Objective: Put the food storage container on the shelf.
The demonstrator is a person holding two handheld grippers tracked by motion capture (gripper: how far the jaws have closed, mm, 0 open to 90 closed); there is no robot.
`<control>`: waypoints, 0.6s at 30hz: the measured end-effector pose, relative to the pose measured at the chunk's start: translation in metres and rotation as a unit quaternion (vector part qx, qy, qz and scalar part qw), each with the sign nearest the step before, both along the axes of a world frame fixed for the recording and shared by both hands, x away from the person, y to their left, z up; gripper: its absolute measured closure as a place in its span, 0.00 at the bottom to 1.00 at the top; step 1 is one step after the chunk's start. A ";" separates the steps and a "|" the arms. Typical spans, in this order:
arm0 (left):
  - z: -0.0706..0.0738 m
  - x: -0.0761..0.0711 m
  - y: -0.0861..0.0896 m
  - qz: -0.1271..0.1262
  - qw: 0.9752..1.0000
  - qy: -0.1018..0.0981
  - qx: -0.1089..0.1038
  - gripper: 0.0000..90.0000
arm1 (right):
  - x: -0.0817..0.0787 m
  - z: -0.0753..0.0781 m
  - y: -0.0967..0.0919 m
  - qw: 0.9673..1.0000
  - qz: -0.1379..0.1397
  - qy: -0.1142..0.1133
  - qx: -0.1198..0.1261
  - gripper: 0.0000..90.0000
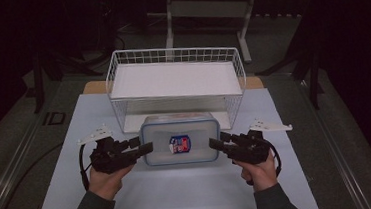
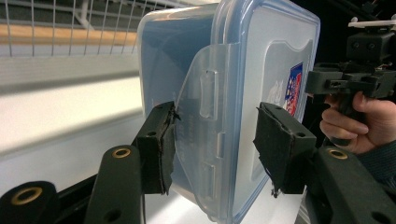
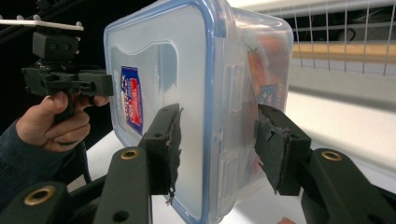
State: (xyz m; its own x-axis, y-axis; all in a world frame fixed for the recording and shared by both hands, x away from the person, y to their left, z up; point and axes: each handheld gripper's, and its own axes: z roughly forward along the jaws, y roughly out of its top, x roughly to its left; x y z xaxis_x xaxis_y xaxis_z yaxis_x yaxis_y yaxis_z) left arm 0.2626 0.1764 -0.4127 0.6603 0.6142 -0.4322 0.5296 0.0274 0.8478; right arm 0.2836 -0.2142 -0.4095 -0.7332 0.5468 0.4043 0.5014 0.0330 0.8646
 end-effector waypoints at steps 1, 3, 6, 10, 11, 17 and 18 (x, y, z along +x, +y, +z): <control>0.002 0.001 0.000 0.001 1.000 -0.002 -0.001 0.54 | 0.001 0.003 0.000 1.000 -0.001 -0.003 -0.001 0.57; 0.007 0.003 0.001 0.001 1.000 -0.007 -0.002 0.54 | 0.002 0.009 0.001 1.000 -0.001 -0.009 -0.001 0.57; 0.013 0.006 0.003 0.002 1.000 -0.011 -0.004 0.54 | 0.005 0.015 0.003 1.000 -0.001 -0.014 -0.001 0.57; 0.022 0.010 0.006 0.003 1.000 -0.019 -0.003 0.54 | 0.009 0.022 0.005 1.000 -0.001 -0.022 0.001 0.57; 0.025 0.011 0.007 0.003 1.000 -0.020 -0.002 0.54 | 0.010 0.024 0.006 1.000 0.000 -0.023 0.002 0.57; 0.038 0.017 0.009 0.005 0.999 -0.033 0.001 0.54 | 0.016 0.032 0.009 0.999 0.000 -0.032 0.006 0.57; 0.040 0.017 0.010 0.006 0.999 -0.035 0.000 0.54 | 0.017 0.035 0.010 0.999 0.001 -0.035 0.007 0.57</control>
State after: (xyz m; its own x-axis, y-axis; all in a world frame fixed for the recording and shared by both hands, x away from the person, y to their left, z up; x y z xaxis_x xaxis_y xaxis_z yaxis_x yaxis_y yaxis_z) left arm 0.2800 0.1859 -0.3730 0.6814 0.6217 -0.3862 0.4691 0.0341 0.8825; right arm 0.3006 -0.2046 -0.3748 -0.7607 0.5408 0.3590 0.4394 0.0219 0.8980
